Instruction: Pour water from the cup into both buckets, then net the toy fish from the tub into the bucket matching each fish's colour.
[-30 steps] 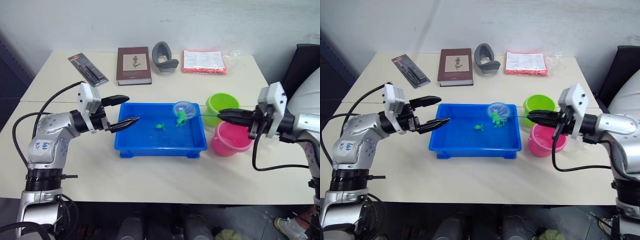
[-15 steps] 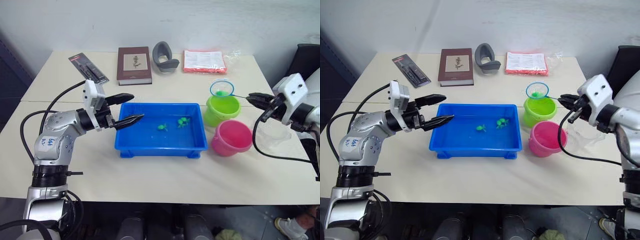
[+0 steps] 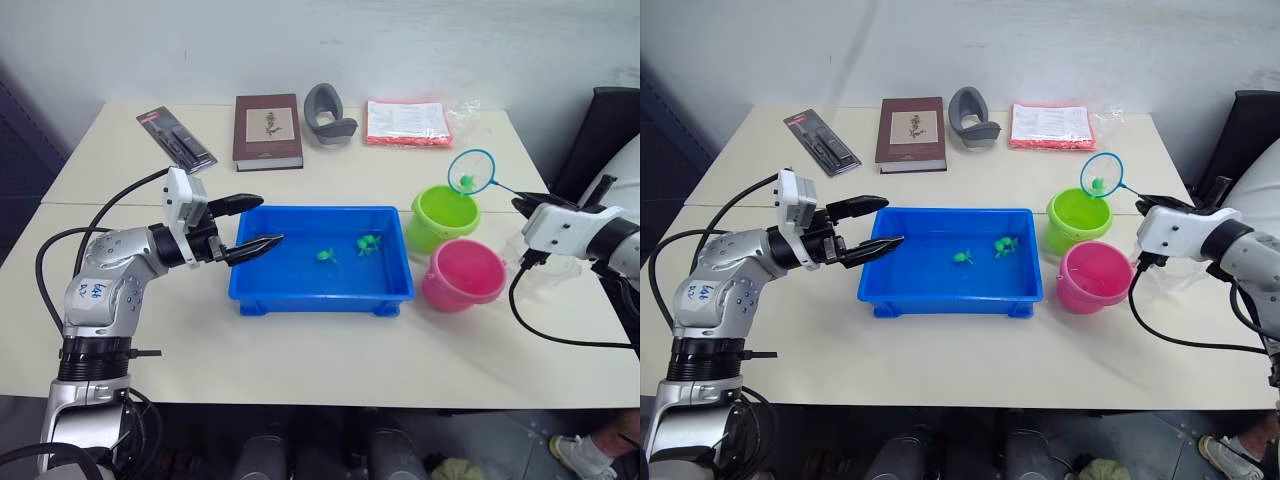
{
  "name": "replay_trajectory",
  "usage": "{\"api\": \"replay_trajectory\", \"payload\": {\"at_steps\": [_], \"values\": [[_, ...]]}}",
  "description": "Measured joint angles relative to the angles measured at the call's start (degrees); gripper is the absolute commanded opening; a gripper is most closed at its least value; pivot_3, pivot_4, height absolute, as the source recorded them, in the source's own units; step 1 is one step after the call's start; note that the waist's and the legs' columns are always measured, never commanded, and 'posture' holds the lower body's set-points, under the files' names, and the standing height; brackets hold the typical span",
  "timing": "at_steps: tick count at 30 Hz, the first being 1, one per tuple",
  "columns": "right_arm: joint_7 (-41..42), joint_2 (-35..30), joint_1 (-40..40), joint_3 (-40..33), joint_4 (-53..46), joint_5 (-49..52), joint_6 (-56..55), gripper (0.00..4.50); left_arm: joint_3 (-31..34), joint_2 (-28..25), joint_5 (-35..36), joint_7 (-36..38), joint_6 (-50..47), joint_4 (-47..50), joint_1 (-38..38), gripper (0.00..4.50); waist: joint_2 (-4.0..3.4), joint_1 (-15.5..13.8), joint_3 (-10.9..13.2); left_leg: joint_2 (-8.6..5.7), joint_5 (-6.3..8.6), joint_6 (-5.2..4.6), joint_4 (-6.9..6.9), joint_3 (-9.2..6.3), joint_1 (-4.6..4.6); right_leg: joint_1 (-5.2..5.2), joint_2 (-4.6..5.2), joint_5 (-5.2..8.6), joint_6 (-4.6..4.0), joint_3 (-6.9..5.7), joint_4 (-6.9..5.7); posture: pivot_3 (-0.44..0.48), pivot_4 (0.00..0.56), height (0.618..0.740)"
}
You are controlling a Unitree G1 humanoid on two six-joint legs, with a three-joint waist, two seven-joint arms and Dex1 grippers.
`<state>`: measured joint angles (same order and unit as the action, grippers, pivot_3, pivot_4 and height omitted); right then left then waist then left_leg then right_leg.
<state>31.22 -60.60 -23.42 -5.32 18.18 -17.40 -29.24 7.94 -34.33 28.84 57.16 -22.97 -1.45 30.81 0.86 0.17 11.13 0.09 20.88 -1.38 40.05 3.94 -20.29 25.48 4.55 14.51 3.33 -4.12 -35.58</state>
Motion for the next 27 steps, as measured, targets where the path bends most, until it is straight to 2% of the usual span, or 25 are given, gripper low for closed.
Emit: {"api": "replay_trajectory", "payload": {"at_steps": [6, 10, 12, 14, 15, 16, 17, 19, 20, 24, 27], "values": [[-22.1, -3.2, 1.7, 5.4, 6.0, -21.1, -12.3, 0.00, -0.1, 0.1, -0.2, -0.1, 0.6, 0.0, 0.0, 4.49, -0.01, 0.1, 0.0, 0.01, -0.04, 0.07, 0.01, 0.05, 0.02, 0.00, -0.01, 0.01, -0.02, 0.06, -0.02, 0.000, 0.150, 0.740], [-29.5, -3.5, 1.7, 7.3, 8.8, -25.6, -15.6, 0.00, -0.2, 0.4, -0.5, -0.1, 1.0, -0.1, 0.0, 4.49, -0.02, 0.1, 0.0, 0.02, -0.10, 0.14, 0.00, 0.06, 0.04, 0.00, -0.05, 0.01, -0.02, 0.08, -0.04, 0.000, 0.150, 0.740], [-30.6, -3.6, 1.5, 7.3, 10.0, -24.5, -16.7, 0.00, -0.2, 0.5, -0.6, -0.2, 1.1, -0.1, 0.0, 4.49, -0.02, 0.2, 0.0, 0.03, -0.12, 0.16, 0.00, 0.07, 0.06, 0.00, -0.07, 0.01, -0.02, 0.08, -0.04, 0.000, 0.150, 0.740], [-26.3, -2.8, 1.5, 6.0, 10.5, -14.9, -16.9, 0.00, -0.1, 0.4, -0.7, -0.2, 1.3, -0.1, -0.6, 4.49, -0.02, 0.3, 0.0, 0.05, -0.14, 0.18, 0.00, 0.08, 0.09, -0.02, -0.11, 0.01, -0.02, 0.10, -0.05, 0.000, 0.150, 0.740], [-19.6, -1.8, 2.1, 4.8, 8.1, -4.2, -14.0, 0.00, 0.0, 0.2, -0.8, -0.3, 1.5, -0.1, -1.5, 4.49, -0.02, 0.4, 0.0, 0.09, -0.15, 0.20, -0.01, 0.09, 0.11, -0.03, -0.14, 0.01, -0.01, 0.11, -0.05, 0.000, 0.150, 0.740], [-18.2, -1.6, 2.1, 4.7, 7.3, -1.7, -13.3, 0.00, 0.0, 0.2, -0.8, -0.3, 1.6, -0.1, -1.8, 4.49, -0.02, 0.5, 0.0, 0.11, -0.15, 0.20, 0.00, 0.09, 0.12, -0.05, -0.15, 0.01, -0.02, 0.11, -0.05, 0.000, 0.150, 0.740], [-11.2, -1.1, 3.8, 3.8, 1.5, 9.6, -7.0, 0.00, 0.1, 0.0, -0.9, -0.4, 1.7, -0.1, -2.4, 4.49, -0.02, 0.4, 0.0, 0.13, -0.16, 0.20, -0.01, 0.04, 0.11, -0.05, -0.15, 0.01, -0.01, 0.09, -0.06, 0.000, 0.150, 0.740], [-5.2, 0.3, 5.2, 2.5, -6.0, 21.5, 1.3, 0.00, 0.4, -0.4, -0.9, -0.4, 1.7, -0.2, -2.8, 4.49, -0.02, 0.4, 0.0, 0.19, -0.16, 0.20, 0.01, -0.02, 0.11, -0.07, -0.16, 0.01, -0.02, 0.04, -0.07, 0.000, 0.150, 0.740], [-1.4, 0.6, 6.6, 1.6, -13.0, 31.1, 10.4, 0.00, 0.6, -0.7, -0.9, -0.4, 1.9, -0.2, -3.0, 4.49, -0.03, 0.3, 0.0, 0.19, -0.16, 0.19, 0.01, -0.04, 0.11, -0.08, -0.14, 0.01, -0.02, 0.04, -0.09, 0.000, 0.150, 0.740], [4.7, -0.7, 9.1, -0.9, -28.6, 49.3, 32.6, 0.00, 1.2, -1.2, -0.8, -0.3, 2.0, -0.2, -3.9, 4.49, -0.03, -0.2, 0.0, 0.18, -0.10, 0.10, 0.01, -0.13, 0.08, -0.08, -0.05, 0.01, -0.03, -0.01, -0.05, 0.000, 0.150, 0.740], [6.1, -2.1, 10.3, -1.5, -37.1, 58.6, 47.0, 0.00, 1.3, -1.6, -0.8, -0.3, 2.0, -0.5, -4.2, 4.49, -0.03, -0.6, 0.0, 0.14, -0.04, -0.01, 0.01, -0.20, 0.04, -0.08, 0.02, 0.01, -0.03, -0.05, 0.01, 0.000, 0.150, 0.740]]}}
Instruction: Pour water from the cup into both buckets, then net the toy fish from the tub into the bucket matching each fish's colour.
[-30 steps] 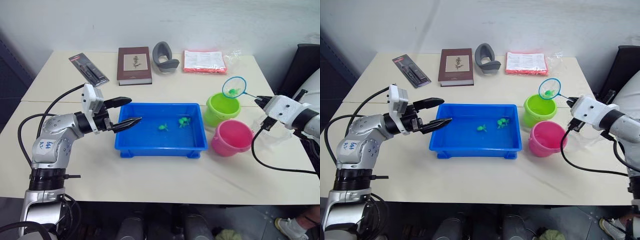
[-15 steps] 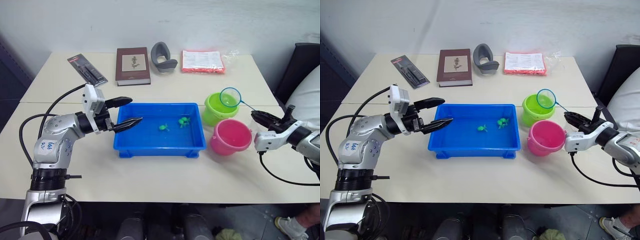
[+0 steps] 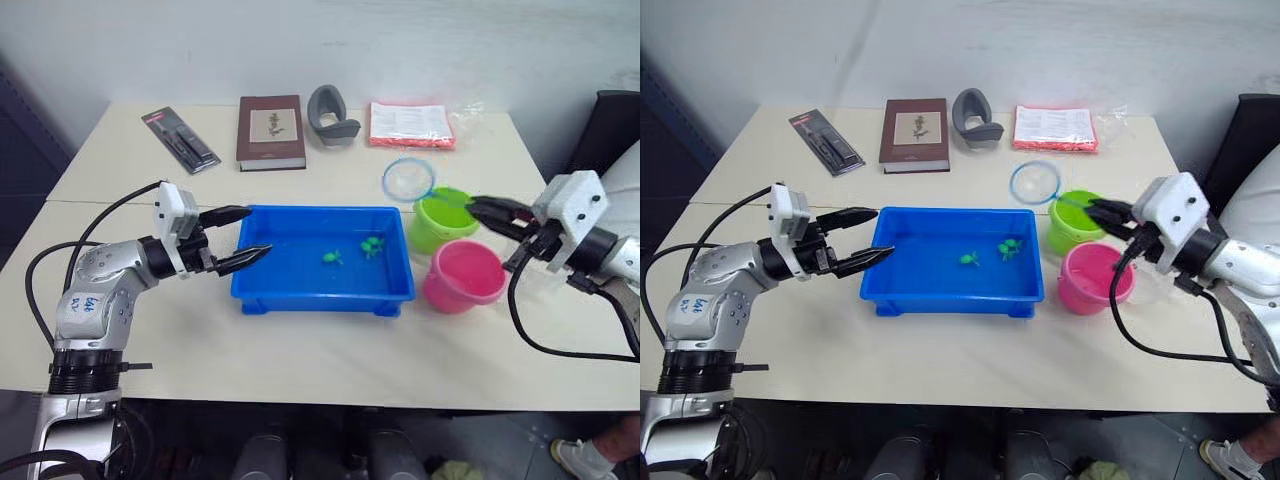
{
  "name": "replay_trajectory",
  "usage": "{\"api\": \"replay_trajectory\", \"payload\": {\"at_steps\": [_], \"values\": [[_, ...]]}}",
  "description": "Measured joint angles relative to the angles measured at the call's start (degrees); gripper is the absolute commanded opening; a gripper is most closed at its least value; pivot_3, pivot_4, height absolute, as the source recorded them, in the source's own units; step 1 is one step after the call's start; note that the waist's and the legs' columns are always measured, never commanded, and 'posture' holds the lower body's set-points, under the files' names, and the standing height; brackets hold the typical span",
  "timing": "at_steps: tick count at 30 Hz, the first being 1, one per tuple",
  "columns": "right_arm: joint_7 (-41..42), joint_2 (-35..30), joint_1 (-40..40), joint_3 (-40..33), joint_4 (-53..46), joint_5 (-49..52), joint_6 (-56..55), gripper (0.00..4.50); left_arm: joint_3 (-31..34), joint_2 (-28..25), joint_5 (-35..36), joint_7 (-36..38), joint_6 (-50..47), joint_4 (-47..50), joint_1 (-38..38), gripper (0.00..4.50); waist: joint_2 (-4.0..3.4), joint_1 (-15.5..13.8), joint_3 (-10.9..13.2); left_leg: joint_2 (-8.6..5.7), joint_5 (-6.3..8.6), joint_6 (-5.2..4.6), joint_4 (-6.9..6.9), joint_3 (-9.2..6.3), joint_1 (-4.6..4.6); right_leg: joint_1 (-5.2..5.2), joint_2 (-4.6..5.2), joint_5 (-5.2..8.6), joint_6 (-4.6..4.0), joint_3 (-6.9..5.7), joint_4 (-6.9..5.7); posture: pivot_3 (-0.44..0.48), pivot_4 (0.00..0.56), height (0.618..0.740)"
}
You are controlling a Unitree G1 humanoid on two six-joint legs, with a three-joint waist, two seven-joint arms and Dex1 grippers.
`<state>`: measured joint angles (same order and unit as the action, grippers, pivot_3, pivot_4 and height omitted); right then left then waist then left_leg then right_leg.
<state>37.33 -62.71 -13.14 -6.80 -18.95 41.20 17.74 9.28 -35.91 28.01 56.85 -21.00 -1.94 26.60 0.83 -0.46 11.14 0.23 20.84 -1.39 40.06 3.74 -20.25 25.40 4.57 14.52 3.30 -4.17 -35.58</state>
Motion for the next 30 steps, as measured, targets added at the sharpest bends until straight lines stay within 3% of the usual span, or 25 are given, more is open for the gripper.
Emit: {"api": "replay_trajectory", "payload": {"at_steps": [5, 10, 30], "values": [[-6.4, 1.8, 0.6, 2.8, -13.6, 11.0, 18.6, 0.00, 0.9, -0.3, 0.0, 0.0, 0.1, -0.6, 0.0, 4.49, 0.04, -0.1, 0.0, 0.01, 0.06, -0.04, -0.02, -0.05, -0.04, 0.02, 0.02, 0.01, -0.01, -0.03, 0.08, 0.000, 0.150, 0.740], [-14.4, 7.2, 1.0, 6.6, -14.7, 7.6, 26.8, 0.00, 1.0, -0.4, 0.0, -0.2, 0.0, -0.5, -0.8, 4.49, 0.04, -0.2, 0.0, -0.11, 0.09, -0.09, -0.01, 0.00, -0.05, 0.04, 0.11, 0.00, 0.00, 0.00, 0.07, 0.000, 0.150, 0.740], [-18.1, 21.3, -4.2, 8.7, -9.8, -5.6, 30.3, 0.00, 1.3, -0.6, 0.0, -1.0, 0.0, 1.1, -2.1, 4.49, 0.04, 0.4, 0.0, -0.11, 0.09, -0.11, -0.04, -0.01, -0.07, 0.05, 0.07, 0.00, 0.00, -0.04, 0.05, 0.000, 0.150, 0.740]]}}
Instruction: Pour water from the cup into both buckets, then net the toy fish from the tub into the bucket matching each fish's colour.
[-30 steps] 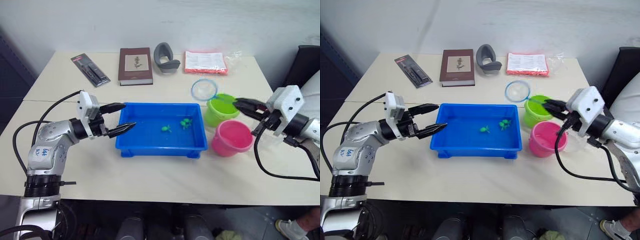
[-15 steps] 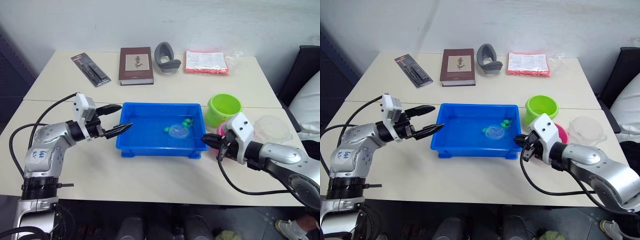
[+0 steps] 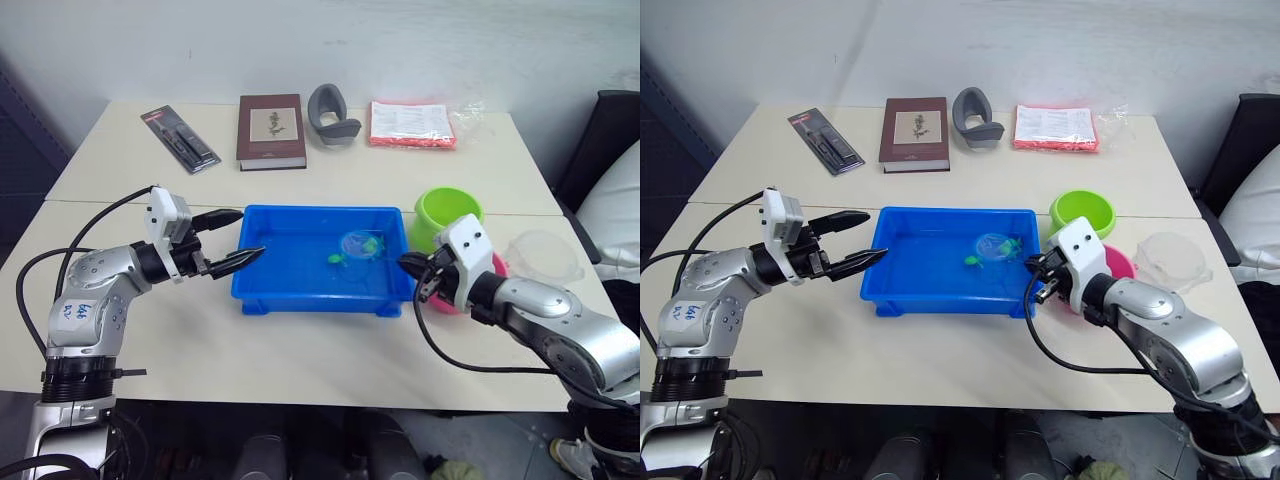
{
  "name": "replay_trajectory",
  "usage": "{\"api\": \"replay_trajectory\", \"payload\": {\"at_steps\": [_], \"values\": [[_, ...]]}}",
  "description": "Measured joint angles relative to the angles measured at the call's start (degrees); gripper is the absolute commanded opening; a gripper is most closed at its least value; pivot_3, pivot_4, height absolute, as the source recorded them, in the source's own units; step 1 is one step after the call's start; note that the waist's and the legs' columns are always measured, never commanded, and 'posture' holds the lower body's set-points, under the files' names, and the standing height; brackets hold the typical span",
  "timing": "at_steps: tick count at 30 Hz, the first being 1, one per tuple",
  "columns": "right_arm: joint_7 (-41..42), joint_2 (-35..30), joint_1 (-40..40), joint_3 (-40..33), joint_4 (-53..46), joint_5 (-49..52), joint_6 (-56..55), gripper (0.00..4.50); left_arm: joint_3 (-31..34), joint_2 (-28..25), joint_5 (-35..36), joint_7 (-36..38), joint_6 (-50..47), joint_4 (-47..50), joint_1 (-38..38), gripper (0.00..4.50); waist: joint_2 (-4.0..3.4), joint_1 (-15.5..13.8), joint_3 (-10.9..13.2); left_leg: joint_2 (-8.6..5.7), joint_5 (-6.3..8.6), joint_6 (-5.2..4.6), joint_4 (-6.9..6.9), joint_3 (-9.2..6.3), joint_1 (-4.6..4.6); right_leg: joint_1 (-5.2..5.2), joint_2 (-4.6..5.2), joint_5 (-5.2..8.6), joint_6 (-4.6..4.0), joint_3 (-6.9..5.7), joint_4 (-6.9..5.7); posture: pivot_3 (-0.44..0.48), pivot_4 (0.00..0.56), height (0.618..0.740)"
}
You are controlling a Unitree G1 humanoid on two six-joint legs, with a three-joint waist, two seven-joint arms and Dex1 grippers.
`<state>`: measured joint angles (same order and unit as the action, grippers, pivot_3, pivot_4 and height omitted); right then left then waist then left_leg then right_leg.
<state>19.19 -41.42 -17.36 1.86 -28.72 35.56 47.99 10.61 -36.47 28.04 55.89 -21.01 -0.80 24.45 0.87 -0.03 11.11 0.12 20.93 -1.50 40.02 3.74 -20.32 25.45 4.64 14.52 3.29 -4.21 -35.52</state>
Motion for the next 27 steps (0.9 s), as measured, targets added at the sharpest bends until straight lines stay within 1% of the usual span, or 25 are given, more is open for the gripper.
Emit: {"api": "replay_trajectory", "payload": {"at_steps": [5, 10, 12, 15, 18, 21, 22, 24, 27], "values": [[0.0, 0.8, -1.9, 0.1, 1.7, -1.7, 3.0, 0.00, 0.0, 0.0, 0.0, 0.0, 0.0, 0.0, 0.0, 4.49, 0.00, 0.1, 0.0, 0.01, 0.00, 0.00, -0.01, -0.01, 0.00, 0.00, 0.00, 0.00, 0.00, 0.00, 0.00, 0.000, 0.150, 0.740], [1.7, 1.1, -2.8, 0.1, 2.6, -0.6, 8.9, 0.00, 0.0, 0.0, 0.0, -0.4, 0.0, 0.0, 0.0, 4.49, 0.00, 0.1, 0.0, 0.01, 0.01, -0.03, -0.01, 0.00, -0.01, 0.01, 0.00, 0.00, 0.00, 0.00, 0.00, 0.000, 0.150, 0.740], [4.0, 1.1, -4.3, -0.4, 3.4, 2.6, 14.0, 0.00, 0.0, 0.0, 0.0, -0.4, 0.0, 0.1, -0.1, 4.49, 0.00, 0.2, 0.0, 0.02, 0.02, -0.04, -0.02, -0.01, 0.00, 0.01, 0.00, 0.00, 0.00, 0.01, 0.00, 0.000, 0.150, 0.740], [5.2, 2.3, -5.3, -2.6, 3.7, 7.2, 19.8, 0.00, 0.0, 0.0, 0.0, -0.6, 0.0, 0.2, -0.4, 4.49, 0.00, 0.1, 0.0, 0.03, 0.03, -0.05, -0.03, -0.03, -0.01, 0.01, 0.00, 0.00, 0.00, -0.01, 0.00, 0.000, 0.150, 0.740], [5.3, 4.3, -6.7, -4.5, 4.1, 10.2, 23.3, 0.00, 0.1, 0.0, 0.0, -0.8, 0.0, 0.3, -0.6, 4.49, 0.00, 0.2, 0.0, 0.03, 0.04, -0.06, -0.02, -0.02, 0.00, 0.01, 0.01, 0.00, 0.00, 0.01, 0.01, 0.000, 0.150, 0.740], [5.2, 8.2, -9.5, -6.4, 4.0, 14.8, 26.6, 0.00, 0.1, -0.1, 0.0, -1.0, 0.0, 1.1, -1.7, 4.49, 0.00, 0.2, 0.0, 0.04, 0.03, -0.05, -0.06, -0.03, -0.01, 0.04, 0.01, 0.00, 0.00, 0.01, 0.00, 0.000, 0.150, 0.740], [5.2, 8.4, -10.0, -6.7, 3.8, 15.5, 27.2, 0.00, 0.1, -0.1, 0.0, -1.0, 0.0, 1.3, -2.0, 4.49, -0.01, 0.2, 0.0, 0.04, 0.03, -0.05, -0.06, -0.03, -0.01, 0.05, 0.01, 0.00, -0.01, 0.00, 0.00, 0.000, 0.150, 0.740], [5.5, 7.4, -10.9, -7.0, 2.9, 16.0, 27.3, 0.00, 0.2, -0.3, 0.0, -1.1, 0.0, 2.1, -2.5, 4.49, -0.01, 0.1, 0.0, 0.02, 0.05, -0.08, -0.05, -0.03, -0.04, 0.05, 0.03, 0.00, 0.00, 0.00, 0.01, 0.000, 0.150, 0.740], [8.0, 0.9, -11.4, -7.2, 2.1, 15.8, 27.0, 0.00, 0.8, -0.7, 0.0, -1.4, 0.0, 2.4, -3.1, 4.49, -0.02, -0.1, 0.0, -0.08, 0.11, -0.18, -0.05, -0.05, -0.09, 0.05, 0.12, -0.01, 0.02, -0.01, 0.06, 0.000, 0.150, 0.740]]}}
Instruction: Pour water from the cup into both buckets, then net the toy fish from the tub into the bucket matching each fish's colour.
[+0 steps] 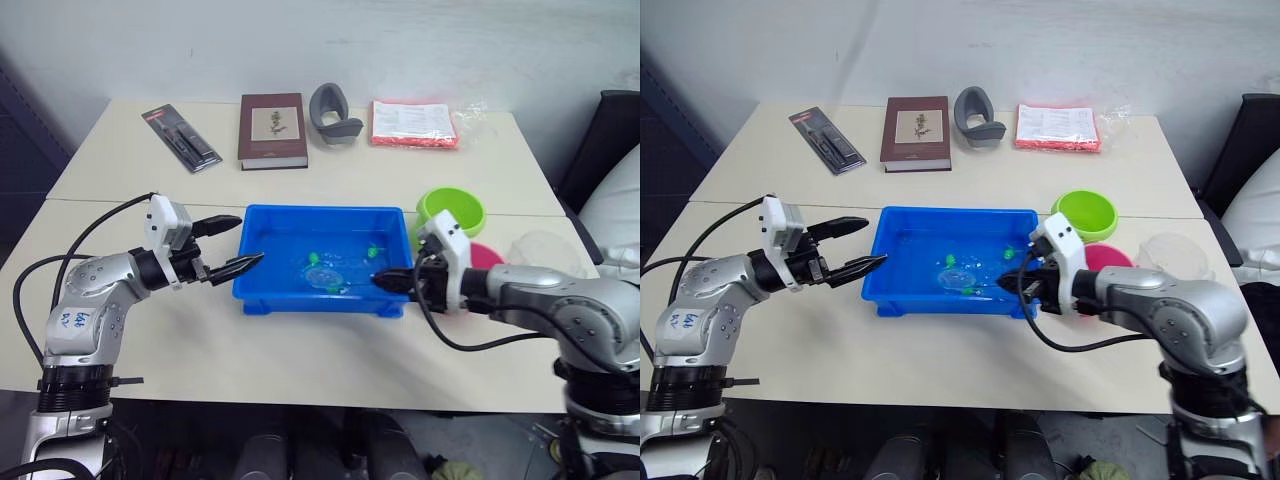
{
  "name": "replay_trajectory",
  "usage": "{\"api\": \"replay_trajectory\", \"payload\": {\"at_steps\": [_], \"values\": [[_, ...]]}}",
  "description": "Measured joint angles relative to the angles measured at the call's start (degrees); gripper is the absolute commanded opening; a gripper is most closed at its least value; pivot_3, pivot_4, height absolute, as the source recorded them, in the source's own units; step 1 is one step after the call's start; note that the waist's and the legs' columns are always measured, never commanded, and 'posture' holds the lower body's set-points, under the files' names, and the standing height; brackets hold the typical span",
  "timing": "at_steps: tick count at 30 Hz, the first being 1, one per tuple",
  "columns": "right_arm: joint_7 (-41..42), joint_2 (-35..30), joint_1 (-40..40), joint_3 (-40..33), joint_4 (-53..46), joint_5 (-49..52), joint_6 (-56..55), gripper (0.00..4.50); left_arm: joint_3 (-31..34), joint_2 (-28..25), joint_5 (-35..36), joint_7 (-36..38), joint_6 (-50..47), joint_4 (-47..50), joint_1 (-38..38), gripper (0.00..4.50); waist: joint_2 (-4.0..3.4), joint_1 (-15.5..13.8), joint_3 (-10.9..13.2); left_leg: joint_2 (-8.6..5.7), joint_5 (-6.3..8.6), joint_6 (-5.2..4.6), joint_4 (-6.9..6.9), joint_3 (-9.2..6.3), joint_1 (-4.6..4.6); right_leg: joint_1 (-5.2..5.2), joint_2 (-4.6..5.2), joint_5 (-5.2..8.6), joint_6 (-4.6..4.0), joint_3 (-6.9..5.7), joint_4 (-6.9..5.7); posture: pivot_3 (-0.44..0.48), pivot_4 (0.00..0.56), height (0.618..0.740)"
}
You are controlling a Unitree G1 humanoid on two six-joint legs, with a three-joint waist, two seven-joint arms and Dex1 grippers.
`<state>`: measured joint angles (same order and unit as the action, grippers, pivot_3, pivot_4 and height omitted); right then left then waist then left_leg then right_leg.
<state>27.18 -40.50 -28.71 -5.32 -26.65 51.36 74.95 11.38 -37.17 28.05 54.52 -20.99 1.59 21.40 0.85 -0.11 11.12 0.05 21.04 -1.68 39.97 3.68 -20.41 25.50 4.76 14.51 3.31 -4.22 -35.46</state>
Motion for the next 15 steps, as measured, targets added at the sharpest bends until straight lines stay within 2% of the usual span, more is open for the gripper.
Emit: {"api": "replay_trajectory", "payload": {"at_steps": [4, 9, 15], "values": [[2.4, -4.4, -0.2, 0.4, -0.3, -2.5, -2.7, 0.00, 0.1, 0.0, 0.0, -0.1, 0.0, 0.0, -0.1, 4.49, 0.01, 0.1, 0.0, 0.00, 0.02, -0.02, -0.04, 0.01, -0.01, -0.01, -0.01, -0.01, 0.03, -0.01, 0.17, 0.000, 0.150, 0.740], [1.8, -3.2, -0.1, 1.1, 0.2, -3.8, -2.9, 0.00, -0.2, 0.4, 0.0, -0.2, 0.0, 0.0, 0.0, 4.49, 0.01, 0.3, 0.0, 0.05, -0.01, 0.06, -0.06, 0.02, 0.00, 0.00, -0.06, -0.02, 0.03, -0.02, 0.15, 0.000, 0.150, 0.740], [-0.1, 0.3, -0.5, 1.3, 3.0, -2.0, 5.8, 0.00, -0.2, 0.3, 0.0, 0.0, 0.0, 0.0, 0.4, 4.49, 0.01, 0.2, 0.0, 0.05, -0.01, 0.06, -0.05, 0.01, 0.00, 0.00, -0.04, -0.01, 0.02, -0.01, 0.15, 0.000, 0.150, 0.740]]}}
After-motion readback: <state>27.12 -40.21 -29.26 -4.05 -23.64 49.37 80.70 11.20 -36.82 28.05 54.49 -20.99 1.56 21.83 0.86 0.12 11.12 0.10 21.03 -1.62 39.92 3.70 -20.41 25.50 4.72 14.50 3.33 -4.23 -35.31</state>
